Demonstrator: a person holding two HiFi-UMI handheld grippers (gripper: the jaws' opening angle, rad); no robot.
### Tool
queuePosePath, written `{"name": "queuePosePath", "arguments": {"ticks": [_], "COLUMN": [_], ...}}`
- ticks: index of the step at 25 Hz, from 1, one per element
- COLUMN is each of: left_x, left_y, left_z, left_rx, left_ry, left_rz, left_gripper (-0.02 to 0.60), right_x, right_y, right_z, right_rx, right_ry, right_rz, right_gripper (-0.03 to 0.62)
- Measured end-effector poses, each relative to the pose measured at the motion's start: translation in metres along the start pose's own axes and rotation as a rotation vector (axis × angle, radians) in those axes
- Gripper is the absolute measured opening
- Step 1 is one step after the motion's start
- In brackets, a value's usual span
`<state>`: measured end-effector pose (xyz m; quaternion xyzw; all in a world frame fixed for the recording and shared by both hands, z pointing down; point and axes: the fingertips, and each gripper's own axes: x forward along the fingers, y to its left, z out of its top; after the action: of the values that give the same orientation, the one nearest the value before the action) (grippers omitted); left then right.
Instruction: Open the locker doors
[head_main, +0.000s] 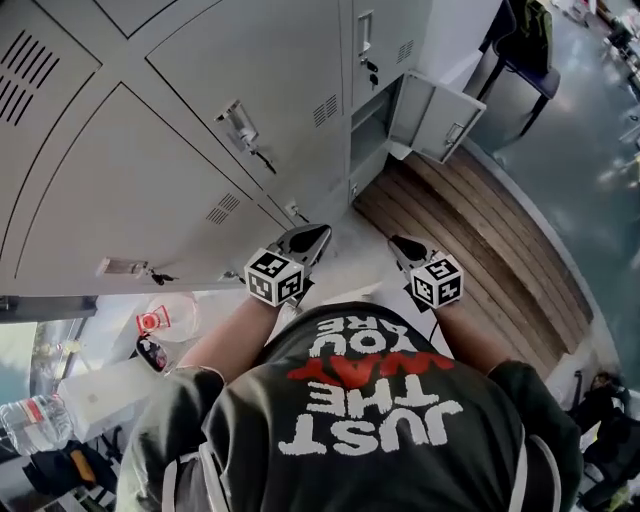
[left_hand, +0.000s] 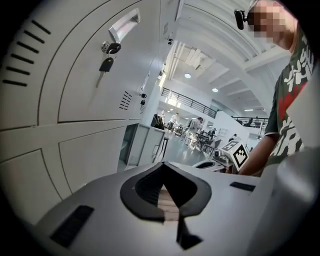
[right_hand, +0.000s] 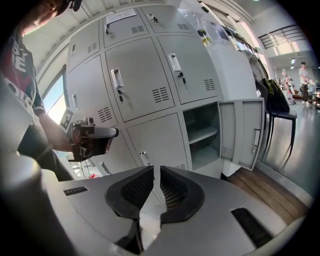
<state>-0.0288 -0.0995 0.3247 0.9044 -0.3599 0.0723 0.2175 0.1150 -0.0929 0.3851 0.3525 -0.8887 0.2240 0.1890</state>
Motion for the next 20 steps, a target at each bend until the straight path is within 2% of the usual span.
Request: {"name": "queuePosePath", "arguments": {"ticks": [7,11,17,20], "left_x": [-0.030,-0.047,-0.083,-0.104], "left_y": [0.020,0.037,0.061,0.079], "left_z": [-0.064,-0.103,-0.177,-0.226], "left_rx": [-0.078,-0.125,-0.176,-0.211], "left_ry": [0.067,0.087,0.134,0.162], "left_rz": [0.204,0.279,0.286,0.261], "left_gripper": [0.006,0.006,0.006,0.006], "right_x": [0.052,0.094,0.154,0.184], "right_y": [0.006,0.014,0.053,0.069], "right_z": [-0.048,-0.080,-0.138,-0.164], "right_rx": [-0.061,-0.125,-0.205,-0.206], "right_ry": [0.083,0.140,0.229,0.264], "right_rz": [0.164,0.217,0.231,0.182], "right_gripper": [0.064,0.064,0.064,0.064]}}
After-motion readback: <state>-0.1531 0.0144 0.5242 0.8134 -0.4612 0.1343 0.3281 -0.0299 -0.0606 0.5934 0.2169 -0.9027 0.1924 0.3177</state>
